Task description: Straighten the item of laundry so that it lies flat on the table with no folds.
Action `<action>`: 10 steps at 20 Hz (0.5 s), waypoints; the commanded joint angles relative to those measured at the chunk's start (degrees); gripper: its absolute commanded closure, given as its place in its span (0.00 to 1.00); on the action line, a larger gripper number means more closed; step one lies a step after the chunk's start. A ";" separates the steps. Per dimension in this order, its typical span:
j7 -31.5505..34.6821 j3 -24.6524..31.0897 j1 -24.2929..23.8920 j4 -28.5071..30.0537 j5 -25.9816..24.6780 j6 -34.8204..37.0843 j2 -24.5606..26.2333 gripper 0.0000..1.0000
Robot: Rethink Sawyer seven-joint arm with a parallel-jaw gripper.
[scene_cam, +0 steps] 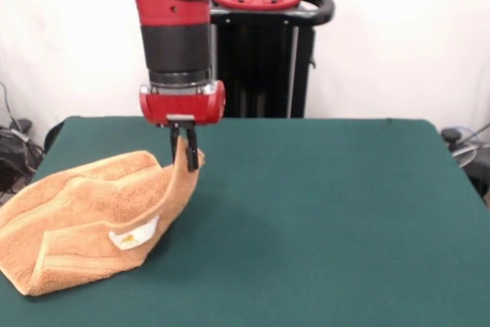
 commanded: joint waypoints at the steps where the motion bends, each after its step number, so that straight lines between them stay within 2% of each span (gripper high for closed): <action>1: 16.75 -3.71 4.50 1.72 2.55 -4.33 2.06 1.00; 10: 18.16 -9.48 11.59 2.53 4.77 -4.55 -1.92 1.00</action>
